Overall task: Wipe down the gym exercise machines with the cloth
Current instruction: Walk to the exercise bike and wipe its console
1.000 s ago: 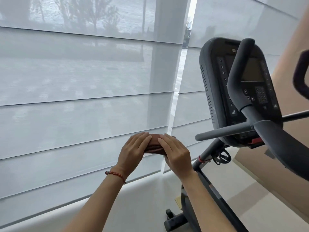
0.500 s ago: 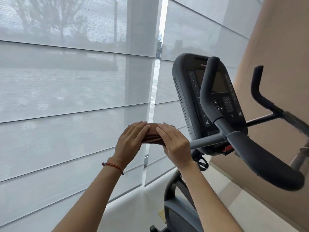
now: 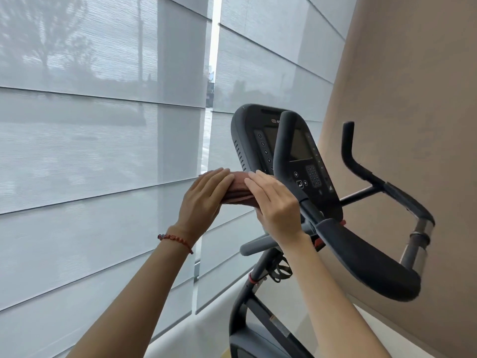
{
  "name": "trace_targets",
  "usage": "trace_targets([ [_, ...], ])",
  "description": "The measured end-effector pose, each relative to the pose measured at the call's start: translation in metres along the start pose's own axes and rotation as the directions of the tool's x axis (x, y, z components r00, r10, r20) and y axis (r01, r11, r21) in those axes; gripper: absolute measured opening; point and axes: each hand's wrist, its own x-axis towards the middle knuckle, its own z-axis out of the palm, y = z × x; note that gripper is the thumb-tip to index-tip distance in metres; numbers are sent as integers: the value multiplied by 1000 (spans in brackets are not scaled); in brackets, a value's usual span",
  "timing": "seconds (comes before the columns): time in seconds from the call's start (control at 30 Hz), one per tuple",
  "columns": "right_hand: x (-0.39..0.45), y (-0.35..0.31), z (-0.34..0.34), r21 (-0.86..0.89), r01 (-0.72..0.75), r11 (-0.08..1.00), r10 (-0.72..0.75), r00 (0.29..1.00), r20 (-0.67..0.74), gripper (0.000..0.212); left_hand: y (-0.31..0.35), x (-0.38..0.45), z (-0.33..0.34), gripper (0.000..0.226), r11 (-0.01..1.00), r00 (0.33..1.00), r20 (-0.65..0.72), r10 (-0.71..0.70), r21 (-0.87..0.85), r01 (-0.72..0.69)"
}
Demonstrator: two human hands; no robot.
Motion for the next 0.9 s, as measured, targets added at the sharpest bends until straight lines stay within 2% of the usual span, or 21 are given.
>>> trace_targets([
  [0.23,18,34,-20,-92,20,996,-20,1000,1,25,6,39,24,24,999,997,-63,43,-18,-44],
  [0.4,27,61,-31,-152,49,987,-45,999,31,27,13,64,40,37,998,995,-78,55,-37,-58],
  [0.57,38,87,-41,-210,116,971,-114,993,19,21,16,84,61,25,994,985,-139,98,-39,-104],
  [0.9,53,129,-30,-244,184,952,-186,982,15,18,4,112,97,32,990,970,-207,127,-27,-136],
])
